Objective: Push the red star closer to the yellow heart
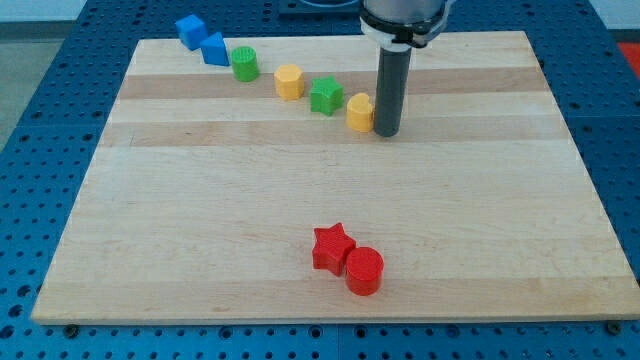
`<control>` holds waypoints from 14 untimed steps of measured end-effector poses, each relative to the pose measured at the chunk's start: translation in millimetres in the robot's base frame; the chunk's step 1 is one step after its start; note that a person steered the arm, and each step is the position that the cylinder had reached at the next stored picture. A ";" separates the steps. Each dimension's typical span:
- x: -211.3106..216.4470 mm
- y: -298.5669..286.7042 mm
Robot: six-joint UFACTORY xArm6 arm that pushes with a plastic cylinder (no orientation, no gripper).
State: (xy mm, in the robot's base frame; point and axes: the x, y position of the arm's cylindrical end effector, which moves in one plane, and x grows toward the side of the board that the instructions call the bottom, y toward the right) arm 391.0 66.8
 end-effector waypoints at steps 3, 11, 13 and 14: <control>85.1 -108.5; 130.0 7.1; 144.1 -57.9; 114.6 -52.6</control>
State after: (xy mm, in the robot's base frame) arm 505.6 14.1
